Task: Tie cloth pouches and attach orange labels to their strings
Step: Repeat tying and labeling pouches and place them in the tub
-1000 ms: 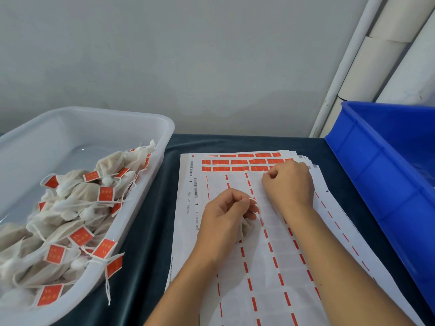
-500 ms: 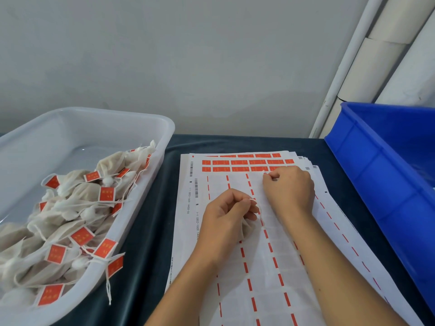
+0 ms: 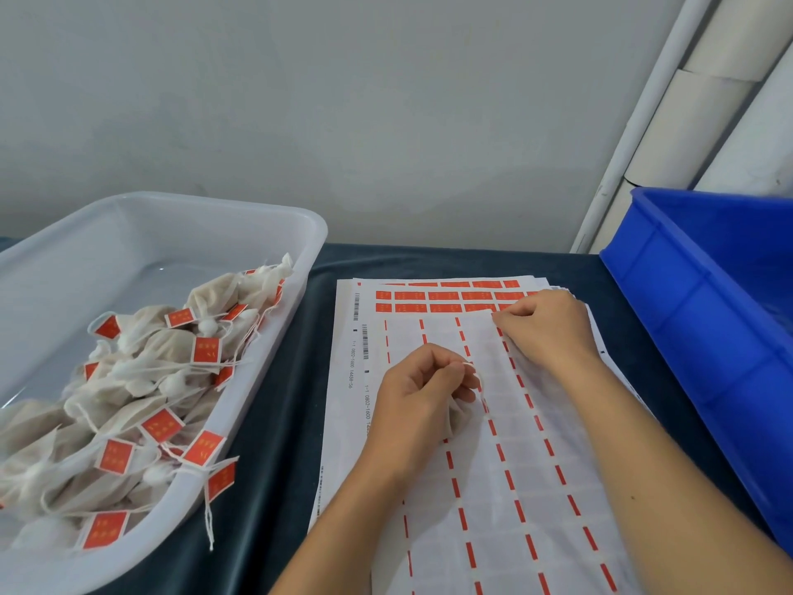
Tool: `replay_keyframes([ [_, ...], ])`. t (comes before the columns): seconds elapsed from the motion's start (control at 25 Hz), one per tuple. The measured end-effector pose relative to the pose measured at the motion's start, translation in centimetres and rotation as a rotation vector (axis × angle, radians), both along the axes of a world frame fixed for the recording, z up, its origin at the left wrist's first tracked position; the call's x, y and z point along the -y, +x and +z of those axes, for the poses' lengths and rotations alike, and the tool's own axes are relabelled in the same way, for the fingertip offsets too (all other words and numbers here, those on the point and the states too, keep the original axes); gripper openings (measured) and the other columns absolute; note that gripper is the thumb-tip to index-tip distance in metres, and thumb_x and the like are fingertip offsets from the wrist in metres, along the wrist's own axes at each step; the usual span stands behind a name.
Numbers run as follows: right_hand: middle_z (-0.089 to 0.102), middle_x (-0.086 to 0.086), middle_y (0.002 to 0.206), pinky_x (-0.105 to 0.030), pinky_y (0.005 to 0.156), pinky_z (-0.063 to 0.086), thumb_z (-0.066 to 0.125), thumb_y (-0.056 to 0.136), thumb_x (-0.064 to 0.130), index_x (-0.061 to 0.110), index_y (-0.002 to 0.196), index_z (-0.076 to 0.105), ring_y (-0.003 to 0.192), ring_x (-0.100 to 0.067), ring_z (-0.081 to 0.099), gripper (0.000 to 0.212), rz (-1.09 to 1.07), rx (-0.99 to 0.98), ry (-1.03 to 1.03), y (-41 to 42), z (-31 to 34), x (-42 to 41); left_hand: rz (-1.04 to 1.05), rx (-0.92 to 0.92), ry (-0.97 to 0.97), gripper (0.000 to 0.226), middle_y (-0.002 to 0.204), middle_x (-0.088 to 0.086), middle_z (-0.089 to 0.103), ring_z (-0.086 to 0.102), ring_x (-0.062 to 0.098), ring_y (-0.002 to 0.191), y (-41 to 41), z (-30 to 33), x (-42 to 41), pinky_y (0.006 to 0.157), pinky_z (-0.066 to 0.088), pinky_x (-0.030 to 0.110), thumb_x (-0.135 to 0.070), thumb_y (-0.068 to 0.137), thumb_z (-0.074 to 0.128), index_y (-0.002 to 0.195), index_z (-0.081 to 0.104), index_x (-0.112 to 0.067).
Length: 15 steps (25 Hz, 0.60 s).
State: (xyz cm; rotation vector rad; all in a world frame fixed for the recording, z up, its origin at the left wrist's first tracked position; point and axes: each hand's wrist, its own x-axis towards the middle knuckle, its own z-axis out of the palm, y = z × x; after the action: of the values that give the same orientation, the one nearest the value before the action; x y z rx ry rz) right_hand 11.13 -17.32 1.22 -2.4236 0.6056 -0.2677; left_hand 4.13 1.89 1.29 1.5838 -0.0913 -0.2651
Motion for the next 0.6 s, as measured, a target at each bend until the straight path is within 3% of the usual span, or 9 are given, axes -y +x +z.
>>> replay_keyframes([
  [0.28, 0.066, 0.009, 0.062, -0.021, 0.053, 0.043, 0.071, 0.092, 0.033, 0.022, 0.059, 0.07, 0.053, -0.015, 0.063, 0.035, 0.055, -0.031, -0.191, 0.6, 0.3, -0.1, 0.008, -0.003, 0.011, 0.025, 0.089, -0.012, 0.077, 0.074, 0.009, 0.087, 0.1, -0.2, 0.2, 0.08, 0.062, 0.024, -0.024, 0.108, 0.056, 0.089, 0.073, -0.024],
  [0.6, 0.068, 0.003, 0.078, -0.023, 0.055, 0.041, 0.07, 0.093, 0.041, 0.02, 0.074, 0.068, 0.059, -0.014, 0.061, 0.028, 0.066, -0.137, -0.348, 1.4, 1.5, -0.6, 0.005, 0.008, -0.002, 0.026, 0.087, -0.011, 0.077, 0.074, 0.01, 0.085, 0.2, -0.2, 0.1, 0.073, 0.061, 0.018, -0.021, 0.108, 0.055, 0.088, 0.072, -0.024],
])
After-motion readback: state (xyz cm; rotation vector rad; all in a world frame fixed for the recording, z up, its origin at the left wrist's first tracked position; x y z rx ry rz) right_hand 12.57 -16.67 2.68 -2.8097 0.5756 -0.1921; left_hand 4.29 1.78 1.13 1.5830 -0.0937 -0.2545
